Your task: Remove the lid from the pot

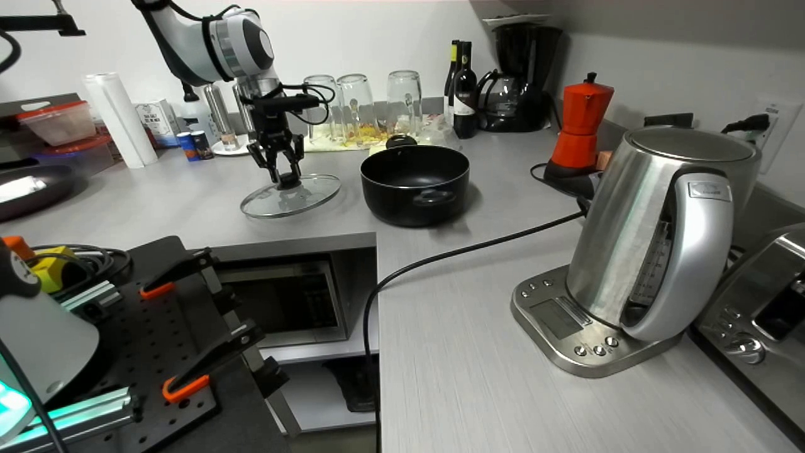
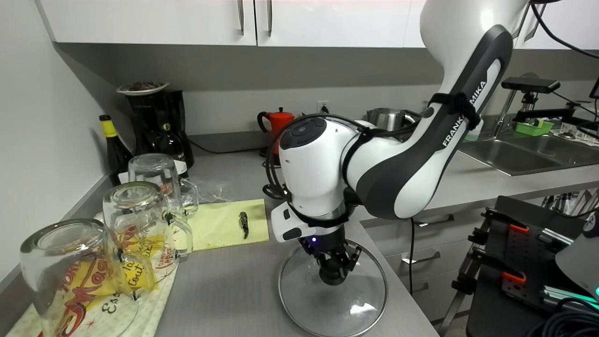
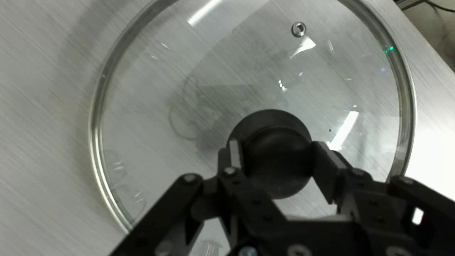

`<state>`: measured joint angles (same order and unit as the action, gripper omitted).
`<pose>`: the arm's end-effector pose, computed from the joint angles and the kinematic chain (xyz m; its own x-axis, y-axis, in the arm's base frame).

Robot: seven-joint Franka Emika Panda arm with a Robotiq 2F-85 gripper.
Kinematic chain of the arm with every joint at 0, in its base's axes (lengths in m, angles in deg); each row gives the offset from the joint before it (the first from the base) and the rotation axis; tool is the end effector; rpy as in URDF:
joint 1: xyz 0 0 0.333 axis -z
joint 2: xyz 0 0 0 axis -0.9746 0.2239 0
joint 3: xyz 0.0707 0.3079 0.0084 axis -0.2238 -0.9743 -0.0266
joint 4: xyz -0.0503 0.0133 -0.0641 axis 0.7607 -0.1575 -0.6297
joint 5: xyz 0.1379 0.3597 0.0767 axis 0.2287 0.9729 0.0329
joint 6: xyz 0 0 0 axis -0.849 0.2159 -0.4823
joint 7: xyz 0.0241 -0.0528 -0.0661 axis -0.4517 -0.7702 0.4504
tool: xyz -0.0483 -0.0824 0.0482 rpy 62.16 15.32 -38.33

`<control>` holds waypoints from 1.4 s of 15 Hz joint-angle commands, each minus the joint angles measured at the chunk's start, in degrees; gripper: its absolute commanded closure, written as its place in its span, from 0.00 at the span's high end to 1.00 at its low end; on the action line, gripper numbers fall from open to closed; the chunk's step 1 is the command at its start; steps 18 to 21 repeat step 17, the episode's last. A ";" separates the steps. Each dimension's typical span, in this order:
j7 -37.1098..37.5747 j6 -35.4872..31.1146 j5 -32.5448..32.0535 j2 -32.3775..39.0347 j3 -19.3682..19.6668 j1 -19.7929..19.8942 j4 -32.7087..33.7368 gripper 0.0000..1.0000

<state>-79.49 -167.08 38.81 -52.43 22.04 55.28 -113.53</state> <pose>0.4591 0.3612 0.1413 -0.1568 0.9581 -0.2397 0.9873 0.1461 -0.0620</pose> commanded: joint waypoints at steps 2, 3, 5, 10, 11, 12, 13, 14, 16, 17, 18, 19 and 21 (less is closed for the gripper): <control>-3.87 -4.03 -0.05 1.02 -0.43 1.98 -0.20 0.25; -4.46 -5.16 0.21 1.18 -0.56 2.45 -0.33 0.25; -5.61 -6.95 0.83 1.30 -0.73 3.25 -0.50 0.25; -6.65 -8.91 1.56 0.54 -0.92 4.23 -1.11 0.82; -6.72 -9.38 1.67 0.18 -1.00 4.42 -1.33 0.91; -6.83 -9.71 1.75 -0.14 -1.10 4.61 -1.49 0.97; -6.86 -10.00 1.83 -0.61 -1.19 4.79 -1.73 1.00; -6.96 -10.39 1.92 -0.96 -1.32 4.98 -1.96 1.00; -7.33 -11.09 2.00 -1.84 -1.56 5.39 -2.53 1.00; -7.61 -11.33 2.16 -2.26 -1.66 5.62 -2.70 1.00; -7.61 -11.33 2.16 -2.26 -1.66 5.62 -2.70 1.00; -7.61 -11.33 2.16 -2.26 -1.66 5.62 -2.70 1.00; -7.61 -11.33 2.16 -2.26 -1.66 5.62 -2.70 1.00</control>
